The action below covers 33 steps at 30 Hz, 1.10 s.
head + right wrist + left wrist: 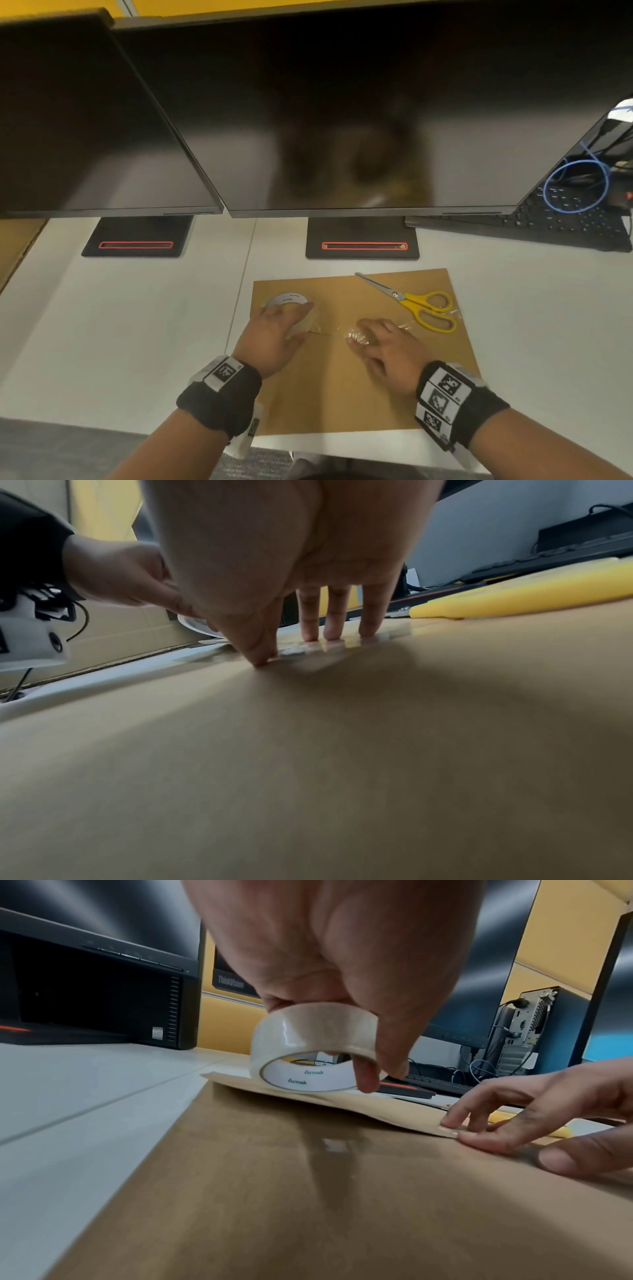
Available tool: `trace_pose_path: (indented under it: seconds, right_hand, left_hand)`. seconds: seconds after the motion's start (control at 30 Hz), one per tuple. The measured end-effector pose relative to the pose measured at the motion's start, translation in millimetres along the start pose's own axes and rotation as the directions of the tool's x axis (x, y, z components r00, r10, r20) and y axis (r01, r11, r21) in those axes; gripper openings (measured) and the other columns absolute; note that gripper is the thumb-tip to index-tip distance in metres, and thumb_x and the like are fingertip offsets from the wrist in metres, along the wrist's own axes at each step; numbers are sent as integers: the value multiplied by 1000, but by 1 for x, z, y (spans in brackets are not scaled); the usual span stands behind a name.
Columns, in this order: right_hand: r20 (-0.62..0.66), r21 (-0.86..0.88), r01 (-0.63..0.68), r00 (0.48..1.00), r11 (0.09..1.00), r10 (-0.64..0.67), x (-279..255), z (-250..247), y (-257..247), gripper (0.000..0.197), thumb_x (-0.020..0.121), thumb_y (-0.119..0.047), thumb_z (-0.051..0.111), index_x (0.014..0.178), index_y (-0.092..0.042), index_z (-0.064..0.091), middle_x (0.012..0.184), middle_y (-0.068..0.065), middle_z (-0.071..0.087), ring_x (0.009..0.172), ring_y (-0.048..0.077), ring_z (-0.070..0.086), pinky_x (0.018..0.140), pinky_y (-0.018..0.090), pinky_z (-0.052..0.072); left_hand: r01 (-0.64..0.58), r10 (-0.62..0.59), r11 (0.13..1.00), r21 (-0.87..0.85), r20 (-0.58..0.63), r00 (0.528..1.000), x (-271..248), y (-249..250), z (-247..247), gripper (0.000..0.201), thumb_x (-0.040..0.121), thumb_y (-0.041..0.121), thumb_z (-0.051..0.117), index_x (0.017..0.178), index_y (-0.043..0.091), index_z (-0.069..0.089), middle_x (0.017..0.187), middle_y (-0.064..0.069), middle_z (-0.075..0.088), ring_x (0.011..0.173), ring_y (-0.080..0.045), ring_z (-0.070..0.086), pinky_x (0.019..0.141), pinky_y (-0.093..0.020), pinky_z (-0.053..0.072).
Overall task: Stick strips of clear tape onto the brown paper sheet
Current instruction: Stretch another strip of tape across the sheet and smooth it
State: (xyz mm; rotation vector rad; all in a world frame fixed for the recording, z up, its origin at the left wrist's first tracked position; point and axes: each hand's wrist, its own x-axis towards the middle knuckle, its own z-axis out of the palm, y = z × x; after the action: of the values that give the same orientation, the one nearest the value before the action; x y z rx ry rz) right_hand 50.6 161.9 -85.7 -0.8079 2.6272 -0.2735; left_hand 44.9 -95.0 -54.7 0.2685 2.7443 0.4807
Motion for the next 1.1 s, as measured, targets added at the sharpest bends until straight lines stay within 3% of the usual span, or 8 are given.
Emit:
trace_pose_path:
  seconds: [0.1, 0.23, 0.33, 0.43, 0.67, 0.83, 0.97, 1.1]
  right_hand:
    - [-8, 80, 31, 1000, 996, -30, 4, -3, -2, 42, 83, -32, 37, 118, -37, 60, 135, 4, 51, 120, 27, 49, 86, 42, 53]
    - [-13, 378, -158, 984, 912, 176, 19, -20, -10, 37, 94, -39, 45, 128, -28, 53, 131, -1, 49, 124, 20, 43, 102, 31, 37]
    - [-64, 552, -213, 953, 806, 296, 35, -38, -16, 50, 95, -40, 44, 141, -23, 35, 133, -1, 49, 122, 16, 46, 99, 25, 35]
    - [-49, 564, -168, 970, 808, 236, 47, -54, -21, 52, 95, -41, 44, 143, -24, 33, 131, -2, 49, 115, 14, 49, 91, 20, 35]
    - [-150, 617, -59, 970, 785, 191, 58, -55, -26, 2, 86, -32, 62, 85, -29, 63, 88, -15, 56, 90, 14, 57, 83, 28, 45]
    - [-65, 674, -85, 983, 733, 174, 50, -60, -30, 6, 86, -27, 64, 81, -26, 60, 86, -9, 63, 85, 9, 58, 72, 8, 41]
    - [-44, 710, -89, 984, 698, 170, 45, -60, -29, 10, 85, -25, 66, 78, -27, 59, 90, 0, 69, 86, 16, 63, 77, 22, 48]
    - [-35, 792, -120, 970, 599, 241, 44, -61, -29, 8, 89, -21, 58, 82, -17, 58, 84, 10, 68, 77, 26, 61, 76, 34, 49]
  left_hand:
    - [-12, 12, 999, -42, -2, 1000, 0, -2, -1, 53, 91, 49, 47, 142, 44, 30, 138, 4, 51, 127, -25, 42, 107, -39, 34]
    - [-49, 48, 994, -100, -16, 999, -5, -2, -8, 54, 91, 45, 53, 141, 43, 31, 141, 8, 47, 128, -21, 40, 107, -35, 35]
    - [-75, 75, 990, -119, -2, 997, -8, -1, -11, 53, 90, 47, 54, 138, 40, 34, 133, 5, 53, 122, -19, 42, 102, -32, 39]
    - [-116, 117, 987, -115, 6, 993, -10, 0, -14, 51, 89, 47, 55, 135, 38, 38, 128, 4, 56, 119, -20, 42, 100, -32, 39]
    - [-158, 160, 981, -113, 9, 987, -7, 0, -18, 46, 89, 45, 56, 132, 38, 40, 121, 3, 59, 117, -20, 44, 99, -36, 39]
    - [-190, 195, 970, -152, 19, 981, -1, -5, -22, 45, 85, 53, 53, 127, 41, 41, 119, 4, 59, 115, -20, 45, 97, -36, 41]
    - [-216, 228, 964, -154, 63, 972, 6, -11, -25, 53, 76, 67, 38, 124, 46, 39, 118, 8, 58, 114, -16, 48, 97, -35, 40]
    - [-254, 270, 952, -172, 76, 960, 11, -7, -34, 48, 82, 59, 52, 126, 43, 44, 121, 8, 57, 114, -12, 48, 97, -33, 41]
